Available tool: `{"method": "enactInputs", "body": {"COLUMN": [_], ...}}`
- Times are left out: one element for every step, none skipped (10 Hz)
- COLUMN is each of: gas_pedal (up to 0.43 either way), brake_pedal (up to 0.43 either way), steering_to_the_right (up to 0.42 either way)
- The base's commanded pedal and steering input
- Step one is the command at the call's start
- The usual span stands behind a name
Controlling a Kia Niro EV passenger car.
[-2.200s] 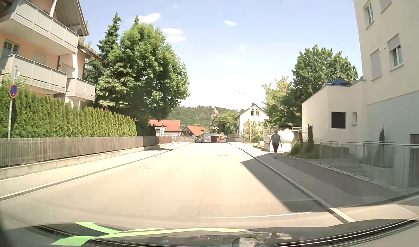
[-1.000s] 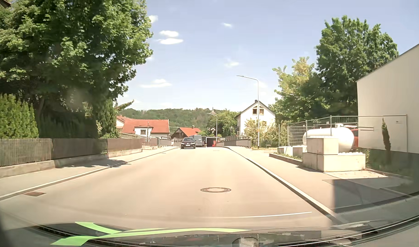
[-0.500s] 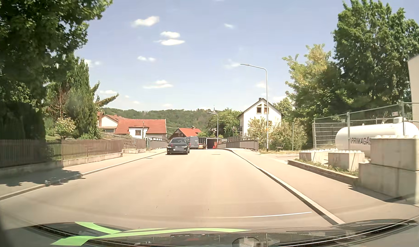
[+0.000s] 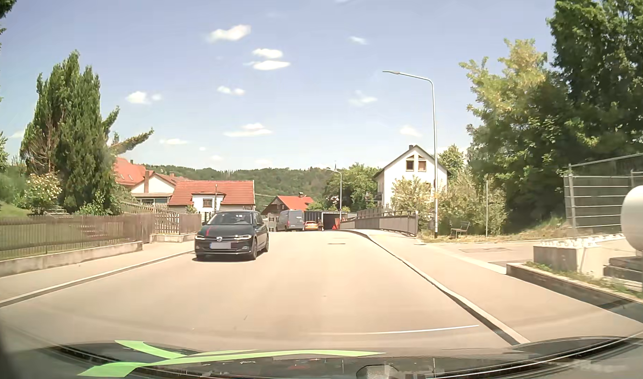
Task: Follow the waypoints while adhering to traffic rules and regulations
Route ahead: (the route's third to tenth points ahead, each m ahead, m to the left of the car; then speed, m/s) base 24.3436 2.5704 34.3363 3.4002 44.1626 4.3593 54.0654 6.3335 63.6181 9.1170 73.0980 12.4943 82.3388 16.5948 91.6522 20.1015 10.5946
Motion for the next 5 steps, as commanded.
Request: {"method": "enactInputs", "body": {"gas_pedal": [0.0,0.0,0.0,0.0,0.0], "brake_pedal": [0.0,0.0,0.0,0.0,0.0], "steering_to_the_right": [-0.021,-0.018,-0.01,-0.002,-0.001]}}
